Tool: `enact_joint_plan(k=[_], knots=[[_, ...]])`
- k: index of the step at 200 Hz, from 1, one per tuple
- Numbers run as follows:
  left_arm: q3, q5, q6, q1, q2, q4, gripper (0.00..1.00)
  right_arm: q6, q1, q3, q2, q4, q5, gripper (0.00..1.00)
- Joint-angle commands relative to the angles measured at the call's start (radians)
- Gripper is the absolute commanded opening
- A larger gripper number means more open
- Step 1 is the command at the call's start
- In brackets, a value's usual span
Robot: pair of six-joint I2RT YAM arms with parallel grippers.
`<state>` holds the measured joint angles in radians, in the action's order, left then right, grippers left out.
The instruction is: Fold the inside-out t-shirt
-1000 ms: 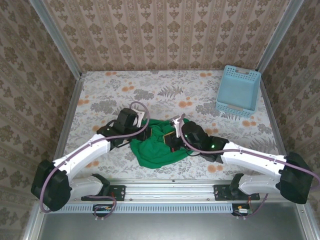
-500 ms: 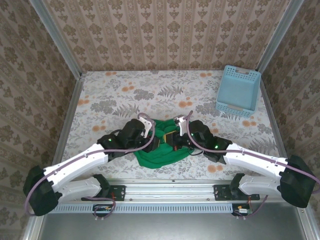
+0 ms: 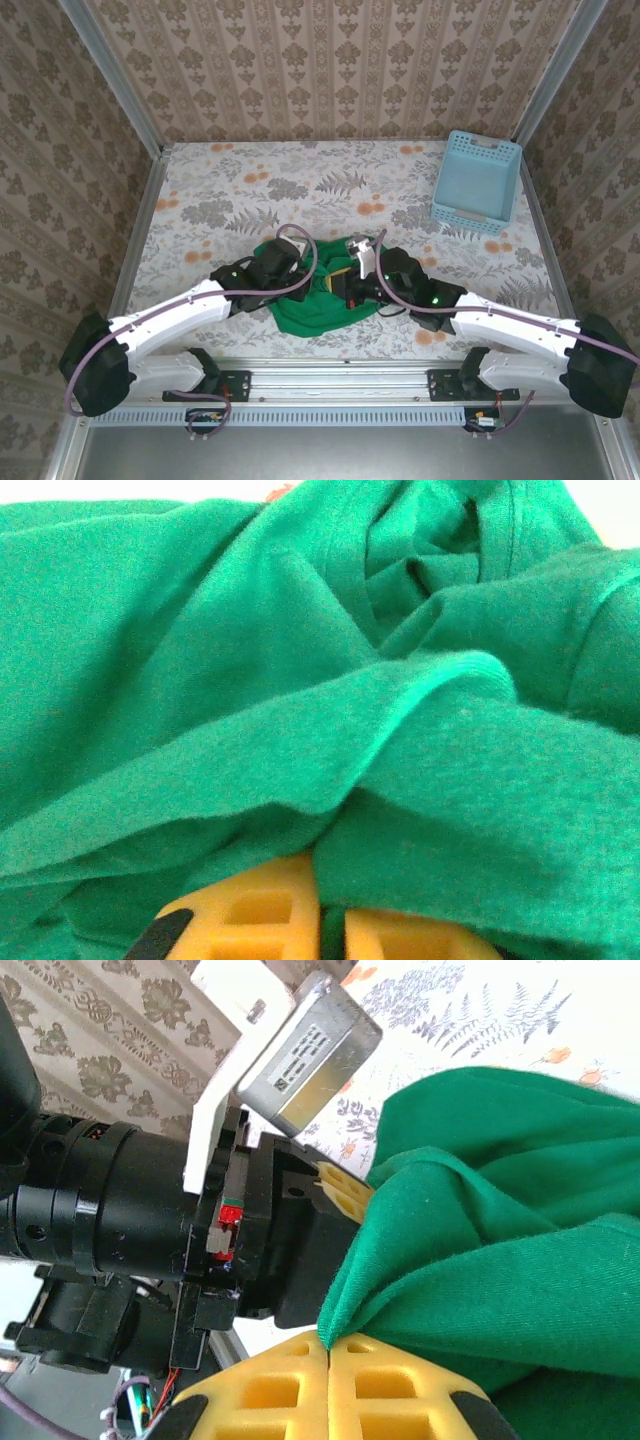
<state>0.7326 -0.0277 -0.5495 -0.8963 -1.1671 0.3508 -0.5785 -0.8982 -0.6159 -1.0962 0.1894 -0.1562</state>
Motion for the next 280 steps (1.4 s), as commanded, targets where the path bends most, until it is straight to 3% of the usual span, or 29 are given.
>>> enact_joint_plan(k=[1, 52, 94, 118, 133, 148, 165, 201, 241, 264, 280], knots=[[-0.032, -0.004, 0.020, 0.005, 0.059, -0.033, 0.03, -0.028, 0.035, 0.022, 0.048, -0.011, 0.052, 0.00], [-0.135, 0.074, 0.078, 0.005, 0.209, -0.123, 0.00, -0.096, 0.121, 0.068, 0.047, 0.032, -0.025, 0.00], [-0.205, 0.199, 0.101, 0.014, 0.288, -0.237, 0.00, -0.101, 0.159, 0.030, 0.011, -0.089, 0.055, 0.00], [-0.219, 0.229, 0.110, 0.023, 0.295, -0.260, 0.00, -0.073, 0.159, -0.018, -0.005, -0.201, 0.122, 0.09], [-0.218, 0.241, 0.115, 0.028, 0.292, -0.263, 0.00, -0.048, 0.156, -0.053, -0.009, -0.283, 0.171, 0.23], [-0.217, 0.247, 0.121, 0.036, 0.289, -0.263, 0.00, 0.000, 0.123, -0.090, -0.006, -0.369, 0.247, 0.35], [-0.217, 0.250, 0.118, 0.043, 0.282, -0.262, 0.00, 0.052, 0.041, -0.136, 0.004, -0.447, 0.352, 0.39], [-0.211, 0.256, 0.113, 0.050, 0.267, -0.267, 0.00, 0.096, -0.105, -0.149, -0.012, -0.399, 0.350, 0.36], [-0.190, 0.256, 0.109, 0.060, 0.229, -0.256, 0.00, 0.123, -0.196, -0.125, -0.124, -0.239, 0.178, 0.34], [-0.199, 0.265, 0.105, 0.062, 0.228, -0.273, 0.00, 0.131, -0.195, -0.166, -0.212, -0.252, 0.253, 0.30], [-0.196, 0.270, 0.106, 0.064, 0.230, -0.264, 0.00, 0.160, -0.187, -0.191, -0.240, -0.266, 0.344, 0.35]])
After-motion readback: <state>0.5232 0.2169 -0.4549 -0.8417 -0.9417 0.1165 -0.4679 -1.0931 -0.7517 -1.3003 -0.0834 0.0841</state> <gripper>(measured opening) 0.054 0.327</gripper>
